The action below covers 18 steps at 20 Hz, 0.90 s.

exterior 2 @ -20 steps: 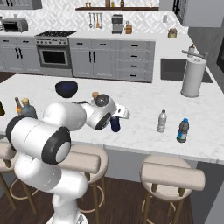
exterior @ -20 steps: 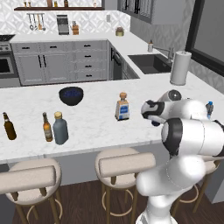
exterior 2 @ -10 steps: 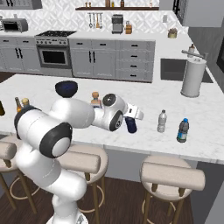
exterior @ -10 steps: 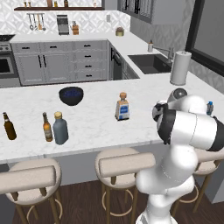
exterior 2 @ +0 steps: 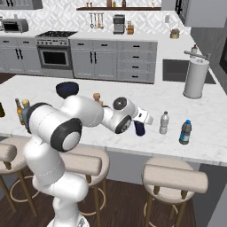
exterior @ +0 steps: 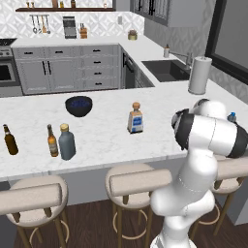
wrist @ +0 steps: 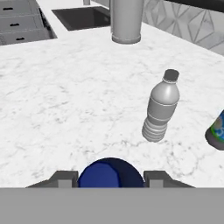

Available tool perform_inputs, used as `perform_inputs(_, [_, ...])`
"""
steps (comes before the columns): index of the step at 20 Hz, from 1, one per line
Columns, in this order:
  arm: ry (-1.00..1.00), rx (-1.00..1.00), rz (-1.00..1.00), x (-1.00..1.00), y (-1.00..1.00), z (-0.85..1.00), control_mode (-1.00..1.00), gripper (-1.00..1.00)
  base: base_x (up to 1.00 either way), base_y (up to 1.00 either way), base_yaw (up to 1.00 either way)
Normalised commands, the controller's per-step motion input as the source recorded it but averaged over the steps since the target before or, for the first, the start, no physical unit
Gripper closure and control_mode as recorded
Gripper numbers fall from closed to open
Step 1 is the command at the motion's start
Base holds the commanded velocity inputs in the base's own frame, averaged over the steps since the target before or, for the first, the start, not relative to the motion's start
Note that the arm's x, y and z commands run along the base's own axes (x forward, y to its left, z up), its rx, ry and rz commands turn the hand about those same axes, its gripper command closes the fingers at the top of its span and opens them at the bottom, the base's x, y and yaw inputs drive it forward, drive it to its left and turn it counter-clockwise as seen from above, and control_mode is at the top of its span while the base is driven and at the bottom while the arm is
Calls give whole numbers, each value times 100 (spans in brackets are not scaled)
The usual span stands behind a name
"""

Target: Move the plastic bottles in the middle to the plastics group, and the glass bottles in the middle to the glass group.

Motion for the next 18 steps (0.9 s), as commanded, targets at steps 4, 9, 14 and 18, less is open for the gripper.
perform_inputs(4, [-13, 9, 0, 3, -64, -16, -100, 100, 0, 0, 0])
perform_inputs(9, [0, 1, 0, 8, -52, -13, -100, 100, 0, 0, 0])
perform_inputs(14, [0, 0, 0, 6, -49, -16, -100, 100, 0, 0, 0])
perform_inputs(18, [1, 1, 0, 7, -30, -27, -100, 100, 0, 0, 0])
